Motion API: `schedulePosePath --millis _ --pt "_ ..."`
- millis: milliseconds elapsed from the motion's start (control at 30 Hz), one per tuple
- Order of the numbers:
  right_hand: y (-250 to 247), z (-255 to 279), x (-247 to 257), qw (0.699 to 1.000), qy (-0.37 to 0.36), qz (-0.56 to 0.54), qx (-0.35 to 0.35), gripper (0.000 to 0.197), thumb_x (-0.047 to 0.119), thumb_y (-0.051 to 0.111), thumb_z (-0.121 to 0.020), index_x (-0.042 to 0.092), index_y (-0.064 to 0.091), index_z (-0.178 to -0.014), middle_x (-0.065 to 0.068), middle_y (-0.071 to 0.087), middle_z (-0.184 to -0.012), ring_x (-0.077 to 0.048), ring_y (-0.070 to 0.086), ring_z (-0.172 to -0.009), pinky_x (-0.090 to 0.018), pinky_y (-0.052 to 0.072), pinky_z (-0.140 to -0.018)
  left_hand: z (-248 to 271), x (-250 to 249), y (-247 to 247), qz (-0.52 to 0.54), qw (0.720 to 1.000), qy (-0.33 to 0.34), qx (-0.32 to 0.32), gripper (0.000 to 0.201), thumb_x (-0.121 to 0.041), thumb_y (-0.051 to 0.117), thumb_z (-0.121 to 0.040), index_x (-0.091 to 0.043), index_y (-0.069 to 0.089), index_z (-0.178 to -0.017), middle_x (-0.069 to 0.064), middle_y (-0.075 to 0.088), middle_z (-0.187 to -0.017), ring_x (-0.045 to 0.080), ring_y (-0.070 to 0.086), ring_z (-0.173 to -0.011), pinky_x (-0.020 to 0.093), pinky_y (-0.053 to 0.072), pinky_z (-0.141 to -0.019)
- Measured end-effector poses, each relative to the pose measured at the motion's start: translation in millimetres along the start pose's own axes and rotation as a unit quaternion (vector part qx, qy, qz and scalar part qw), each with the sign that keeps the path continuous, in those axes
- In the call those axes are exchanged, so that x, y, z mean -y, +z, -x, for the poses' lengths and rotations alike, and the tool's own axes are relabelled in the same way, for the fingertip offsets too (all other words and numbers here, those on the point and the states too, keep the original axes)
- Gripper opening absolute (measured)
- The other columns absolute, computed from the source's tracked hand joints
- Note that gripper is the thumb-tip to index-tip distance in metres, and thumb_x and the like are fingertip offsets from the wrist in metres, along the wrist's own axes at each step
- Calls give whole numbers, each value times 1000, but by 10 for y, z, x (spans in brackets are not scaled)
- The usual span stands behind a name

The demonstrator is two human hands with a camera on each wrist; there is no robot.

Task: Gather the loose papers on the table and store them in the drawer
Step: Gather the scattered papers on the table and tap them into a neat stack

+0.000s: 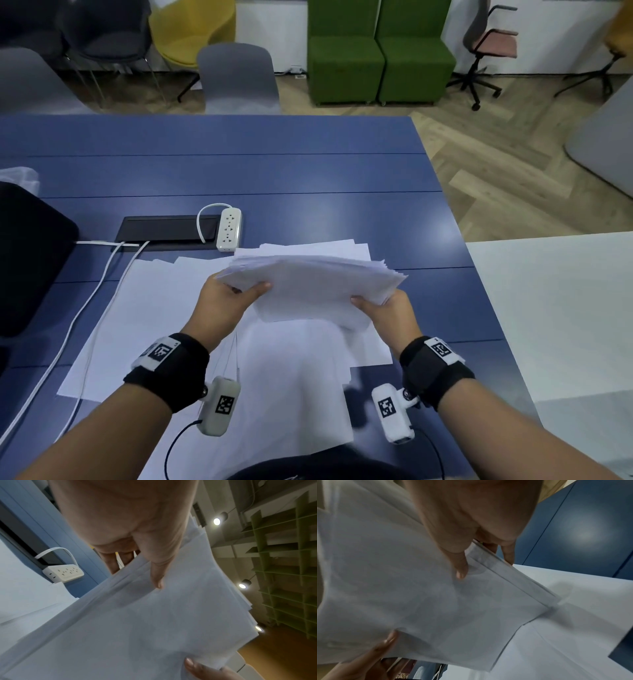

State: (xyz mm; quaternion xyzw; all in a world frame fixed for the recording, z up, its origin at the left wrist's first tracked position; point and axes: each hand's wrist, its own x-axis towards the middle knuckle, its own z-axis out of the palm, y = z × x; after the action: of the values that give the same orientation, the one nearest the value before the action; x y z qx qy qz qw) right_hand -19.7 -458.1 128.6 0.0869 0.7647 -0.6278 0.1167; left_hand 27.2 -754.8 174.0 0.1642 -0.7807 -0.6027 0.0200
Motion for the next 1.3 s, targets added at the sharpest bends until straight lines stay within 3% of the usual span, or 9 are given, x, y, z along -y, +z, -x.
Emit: schedulePosePath --millis 200,333,400,600,667,767,900,1133,1300 --pt "-57 -7 241 999 -37 -24 11 20 9 81 -89 16 80 -108 5 83 -105 -13 78 -99 -33 60 -92 30 -193 -39 46 998 27 -18 24 -10 85 -89 -17 80 -111 -13 84 -98 4 78 -92 14 58 -77" --pt "-84 6 242 997 -59 -38 24 25 8 83 -86 18 79 -108 5 83 -105 -13 79 -99 -29 62 -88 20 -205 -96 44 998 34 -15 40 -9 90 -82 -17 76 -118 2 82 -114 23 77 -107 36 62 -91" --pt "-74 13 163 997 -43 -52 28 29 6 85 -84 17 79 -111 3 83 -107 -15 79 -101 -32 62 -90 6 -186 -103 68 997 21 -21 44 -4 91 -79 -15 72 -116 3 81 -113 31 76 -110 35 63 -95" --pt "-60 7 79 998 -28 -50 39 29 5 85 -84 17 79 -110 1 83 -107 -17 78 -103 -32 60 -91 83 -468 -92 -67 993 97 -17 54 -28 95 -78 -33 66 -122 -17 76 -118 8 69 -115 44 54 -108" --pt "-52 -5 89 998 -30 -42 40 28 6 86 -83 16 80 -109 -2 82 -108 -22 77 -106 -37 60 -97 146 -673 -65 -178 962 203 -49 62 -51 90 -80 -33 62 -132 -21 69 -128 5 61 -127 48 46 -115" --pt "-41 -16 80 999 -28 -26 34 23 7 85 -84 14 81 -105 -5 83 -106 -28 76 -105 -47 59 -100 262 -947 122 -354 855 372 -71 90 -71 74 -84 -15 54 -151 -2 56 -153 22 47 -150 65 22 -125" --pt "-47 10 135 998 -30 -24 50 23 8 86 -83 12 81 -105 -8 82 -107 -35 74 -108 -50 58 -101 445 -908 668 -521 786 329 46 100 -77 61 -85 -16 39 -162 3 47 -164 28 32 -160 76 15 -122" --pt "-13 52 226 997 -24 -19 73 27 13 86 -80 13 81 -107 -2 82 -105 -29 76 -101 -45 61 -95 401 -915 1009 -583 751 295 96 102 -66 65 -90 -21 18 -169 4 39 -168 32 24 -162 78 5 -123" --pt "8 84 311 996 -26 -25 78 20 -2 77 -81 19 75 -82 16 72 -72 1 61 -65 -15 49 -65 346 -1028 1048 -579 740 322 121 101 -66 64 -90 -22 17 -168 5 34 -169 32 21 -162 75 8 -124"
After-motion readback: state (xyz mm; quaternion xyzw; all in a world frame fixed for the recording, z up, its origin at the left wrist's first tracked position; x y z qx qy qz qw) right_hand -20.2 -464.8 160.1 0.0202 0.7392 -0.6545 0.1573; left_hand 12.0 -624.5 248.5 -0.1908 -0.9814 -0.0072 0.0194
